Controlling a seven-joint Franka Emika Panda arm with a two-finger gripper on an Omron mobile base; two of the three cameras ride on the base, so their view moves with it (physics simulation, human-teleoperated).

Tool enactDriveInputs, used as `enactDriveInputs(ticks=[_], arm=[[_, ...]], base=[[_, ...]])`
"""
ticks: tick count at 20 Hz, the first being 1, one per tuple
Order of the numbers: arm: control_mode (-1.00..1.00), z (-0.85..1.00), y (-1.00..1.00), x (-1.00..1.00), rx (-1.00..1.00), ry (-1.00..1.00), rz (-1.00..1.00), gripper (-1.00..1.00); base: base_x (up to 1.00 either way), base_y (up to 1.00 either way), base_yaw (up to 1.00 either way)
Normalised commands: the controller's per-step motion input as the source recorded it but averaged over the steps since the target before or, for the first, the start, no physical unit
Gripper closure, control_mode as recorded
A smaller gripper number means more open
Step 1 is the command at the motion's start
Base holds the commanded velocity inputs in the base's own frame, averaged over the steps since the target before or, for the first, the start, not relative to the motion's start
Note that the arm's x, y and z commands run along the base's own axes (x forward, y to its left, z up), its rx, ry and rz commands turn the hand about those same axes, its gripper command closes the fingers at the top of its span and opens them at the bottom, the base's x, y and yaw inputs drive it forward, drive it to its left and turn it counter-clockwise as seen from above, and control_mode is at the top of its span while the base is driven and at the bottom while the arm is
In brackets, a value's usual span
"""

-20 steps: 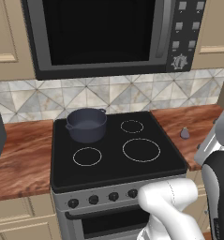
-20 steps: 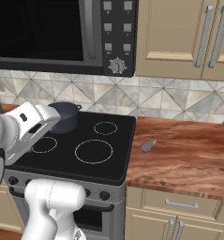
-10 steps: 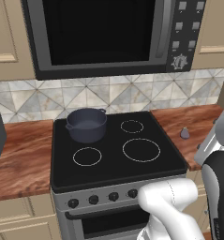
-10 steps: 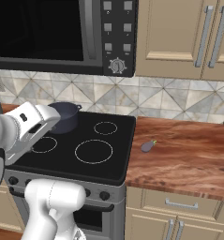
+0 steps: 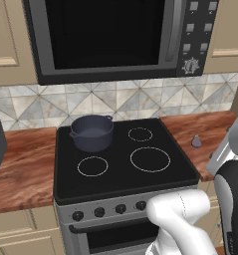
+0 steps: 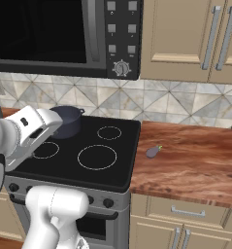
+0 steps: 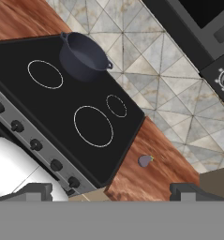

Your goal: Turn on the burner for the pot on the stove. Wait thirty seconds for the pot to heat up. Then add the eggplant to the pot.

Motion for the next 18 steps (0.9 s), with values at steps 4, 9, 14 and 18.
enactDriveInputs(ticks=[4, 9, 14, 18], arm=[[-1.00, 0.00, 0.00, 0.00, 0.00, 0.00, 0.00, -1.00], [-1.00, 0.00, 0.00, 0.00, 0.00, 0.00, 0.00, -1.00], [-1.00, 0.00, 0.00, 0.00, 0.00, 0.00, 0.00, -1.00], [-1.00, 0.00, 0.00, 0.00, 0.00, 0.00, 0.00, -1.00]], base=[[0.00, 0.00, 0.00], [0.00, 0.00, 0.00], [0.00, 0.00, 0.00], [0.00, 0.00, 0.00]])
